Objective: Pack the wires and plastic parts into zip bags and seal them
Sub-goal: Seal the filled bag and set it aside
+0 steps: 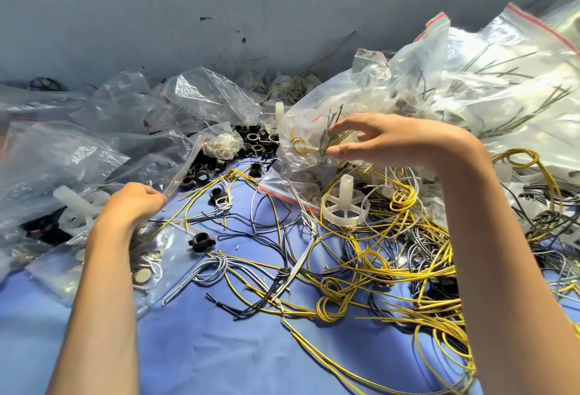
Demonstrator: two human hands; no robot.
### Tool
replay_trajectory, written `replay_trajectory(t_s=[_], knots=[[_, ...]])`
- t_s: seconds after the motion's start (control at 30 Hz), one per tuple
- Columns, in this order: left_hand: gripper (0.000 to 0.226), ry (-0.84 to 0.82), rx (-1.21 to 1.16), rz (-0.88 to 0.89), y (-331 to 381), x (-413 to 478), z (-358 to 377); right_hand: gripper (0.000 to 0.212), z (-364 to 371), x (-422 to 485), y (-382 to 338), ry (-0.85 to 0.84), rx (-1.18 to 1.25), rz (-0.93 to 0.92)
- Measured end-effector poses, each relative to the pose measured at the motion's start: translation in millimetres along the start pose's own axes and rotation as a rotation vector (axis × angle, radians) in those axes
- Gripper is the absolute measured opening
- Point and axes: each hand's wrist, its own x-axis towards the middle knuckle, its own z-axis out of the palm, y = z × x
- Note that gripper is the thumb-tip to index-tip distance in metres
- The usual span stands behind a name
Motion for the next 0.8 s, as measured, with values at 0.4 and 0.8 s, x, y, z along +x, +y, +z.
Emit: replay_trajectory(t_s=[0.4,0.8], knots=[[0.045,0.103,-0.109,0.011,-20.9,0.7,0.4,0.063,0.4,0.4,0.6,-0.078,-0.032,0.010],[0.061,-0.127,-0.612,0.227,24.6,-32.3,-35.3,0.059,1.0,-3.0,-3.0,-0.129,-0.034,-0.036]])
